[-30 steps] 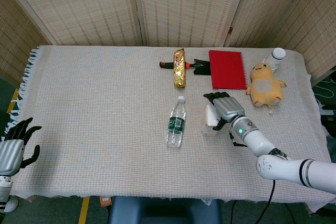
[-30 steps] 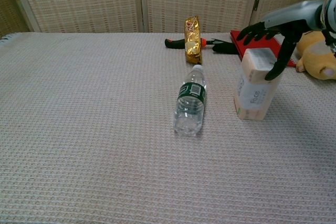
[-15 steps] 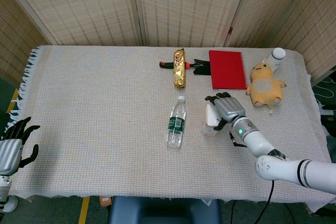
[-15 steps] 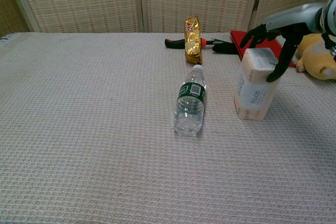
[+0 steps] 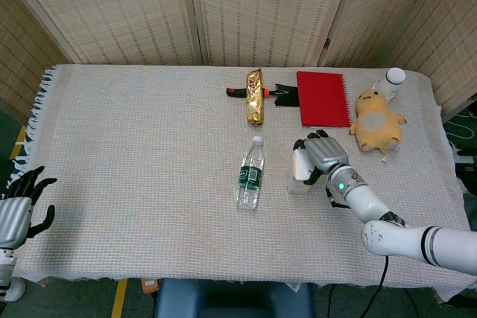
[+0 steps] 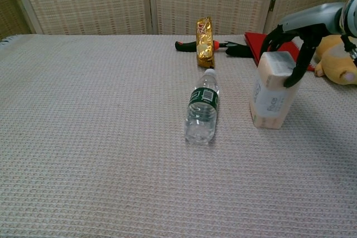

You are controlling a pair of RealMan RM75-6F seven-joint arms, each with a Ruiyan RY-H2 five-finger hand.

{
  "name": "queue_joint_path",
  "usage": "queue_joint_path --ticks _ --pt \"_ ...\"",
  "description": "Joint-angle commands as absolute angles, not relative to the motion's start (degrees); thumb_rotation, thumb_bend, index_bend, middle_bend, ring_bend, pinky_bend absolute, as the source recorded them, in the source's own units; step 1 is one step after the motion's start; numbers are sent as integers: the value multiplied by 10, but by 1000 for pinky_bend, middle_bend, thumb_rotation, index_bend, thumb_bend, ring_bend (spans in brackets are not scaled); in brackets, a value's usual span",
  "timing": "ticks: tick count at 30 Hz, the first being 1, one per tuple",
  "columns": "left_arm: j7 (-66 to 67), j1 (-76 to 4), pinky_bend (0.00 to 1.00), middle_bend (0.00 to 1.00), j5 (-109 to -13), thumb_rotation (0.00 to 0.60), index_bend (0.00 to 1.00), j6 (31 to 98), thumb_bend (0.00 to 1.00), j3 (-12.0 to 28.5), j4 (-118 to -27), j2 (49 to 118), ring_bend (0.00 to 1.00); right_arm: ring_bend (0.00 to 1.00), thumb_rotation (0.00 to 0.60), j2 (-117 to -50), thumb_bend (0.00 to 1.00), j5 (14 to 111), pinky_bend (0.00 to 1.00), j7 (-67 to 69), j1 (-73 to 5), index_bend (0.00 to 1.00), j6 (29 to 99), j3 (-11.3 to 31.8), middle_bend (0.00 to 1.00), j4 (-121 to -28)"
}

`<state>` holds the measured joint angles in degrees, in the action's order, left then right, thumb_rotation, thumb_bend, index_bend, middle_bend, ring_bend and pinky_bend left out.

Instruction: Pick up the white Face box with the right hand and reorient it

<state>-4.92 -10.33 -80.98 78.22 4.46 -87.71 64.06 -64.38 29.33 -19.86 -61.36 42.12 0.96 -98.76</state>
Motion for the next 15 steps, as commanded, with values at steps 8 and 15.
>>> queue_joint_path --ticks 8,15 --pt "-48 -103 100 0 -811 600 212 783 497 44 -878 641 0 416 600 -651 10 360 0 -165 -575 469 470 32 425 -984" --pt "-47 -103 100 0 -811 600 211 783 497 44 -878 641 0 466 600 -659 11 507 2 25 -490 521 491 87 466 -965"
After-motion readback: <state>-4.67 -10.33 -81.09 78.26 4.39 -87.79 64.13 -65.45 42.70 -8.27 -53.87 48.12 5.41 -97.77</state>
